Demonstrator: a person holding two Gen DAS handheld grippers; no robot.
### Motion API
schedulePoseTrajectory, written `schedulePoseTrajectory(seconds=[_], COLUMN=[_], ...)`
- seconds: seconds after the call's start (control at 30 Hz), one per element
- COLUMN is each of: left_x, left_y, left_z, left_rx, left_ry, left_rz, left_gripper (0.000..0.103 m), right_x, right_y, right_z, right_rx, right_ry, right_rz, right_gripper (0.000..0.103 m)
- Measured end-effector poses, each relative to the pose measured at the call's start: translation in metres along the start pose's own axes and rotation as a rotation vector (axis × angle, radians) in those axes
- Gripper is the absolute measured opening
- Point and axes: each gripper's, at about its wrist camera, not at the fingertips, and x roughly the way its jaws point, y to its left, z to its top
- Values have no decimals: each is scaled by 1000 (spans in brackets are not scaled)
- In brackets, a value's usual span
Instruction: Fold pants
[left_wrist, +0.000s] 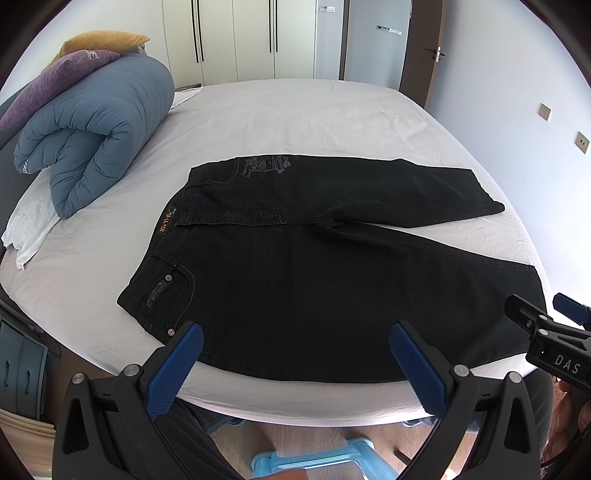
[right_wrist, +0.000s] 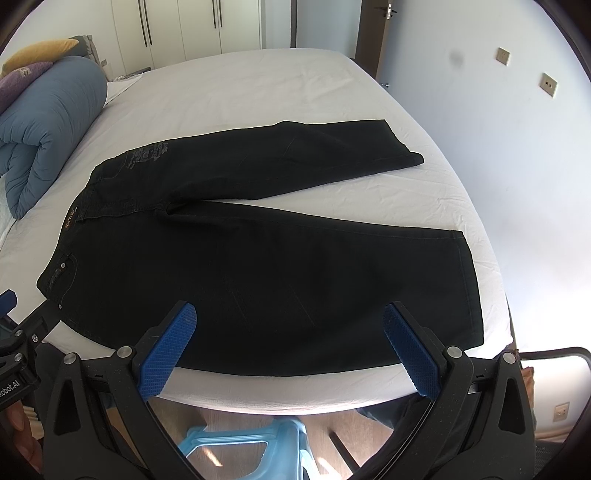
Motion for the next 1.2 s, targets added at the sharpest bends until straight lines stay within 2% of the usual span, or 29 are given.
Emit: schedulePoseTrajectory(seconds=[0.47,0.67,0.77,0.9,1.0,1.03,1.13,1.2], left_x=[1,1,7,30,58,66,95,120], left_y=[1,0,3,26,47,53,66,76], left_z=[-3,-6,-1,22,52,63,103,137], left_rx=[5,40,64,44,29,39,129,176], left_ry=[-1,-28,-50,-46,-8,-19,-23,-3], left_rz=[7,28,20,-38,-138,-138,-70,-89], left_gripper=[103,103,103,103,103,103,103,103], right_x=[4,9,15,25,35,38,52,65], right_y=[4,5,7,4,2,1,1,5], right_z=[-3,-6,-5,2,17,25,56,81], right_rx=[-1,4,4,8,-2,-4,-38,-80], right_ry=[4,17,34,54,53,47,30,28], right_rz=[3,14,48,142,242,269,344,394], right_gripper=[103,103,103,103,103,103,103,99])
